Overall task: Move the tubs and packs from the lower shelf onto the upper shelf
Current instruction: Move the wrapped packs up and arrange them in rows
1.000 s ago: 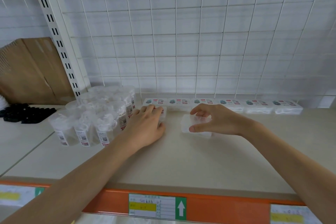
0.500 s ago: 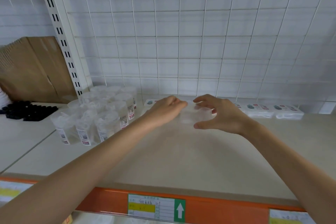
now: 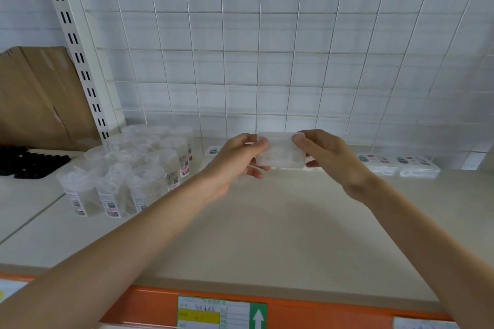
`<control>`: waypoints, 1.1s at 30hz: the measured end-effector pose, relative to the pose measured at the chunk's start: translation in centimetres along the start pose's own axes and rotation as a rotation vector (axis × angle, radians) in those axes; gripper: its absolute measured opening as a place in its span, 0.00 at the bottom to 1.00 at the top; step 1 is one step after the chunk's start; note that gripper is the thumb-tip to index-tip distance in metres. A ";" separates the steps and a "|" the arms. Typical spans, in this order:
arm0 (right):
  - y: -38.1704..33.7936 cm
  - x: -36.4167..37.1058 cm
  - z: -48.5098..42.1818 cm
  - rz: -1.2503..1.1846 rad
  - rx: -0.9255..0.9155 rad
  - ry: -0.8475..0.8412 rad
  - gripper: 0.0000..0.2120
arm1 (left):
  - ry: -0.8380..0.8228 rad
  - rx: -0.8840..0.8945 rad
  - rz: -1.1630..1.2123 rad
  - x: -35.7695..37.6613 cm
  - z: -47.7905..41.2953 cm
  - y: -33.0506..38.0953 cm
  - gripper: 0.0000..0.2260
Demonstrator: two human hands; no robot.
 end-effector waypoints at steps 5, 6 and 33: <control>0.8 -0.1 0.0 -0.076 0.063 -0.044 0.10 | 0.000 0.023 -0.019 -0.2 0.2 0.0 0.13; 0.7 -0.1 0.0 -0.097 0.058 -0.039 0.10 | 0.004 0.012 -0.023 -0.3 0.2 0.0 0.14; 0.6 1.3 0.1 -0.216 -0.003 -0.126 0.20 | 0.019 -0.029 0.056 -1.2 0.2 -0.3 0.20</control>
Point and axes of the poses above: each hand's wrist, its own z-axis away from the middle knuckle, its own x-axis out of the palm, y = z × x, the point moved 7 cm from there along -z, towards the middle knuckle, and after that the axes turned 4 degrees about -y, right-handed, at the moved point
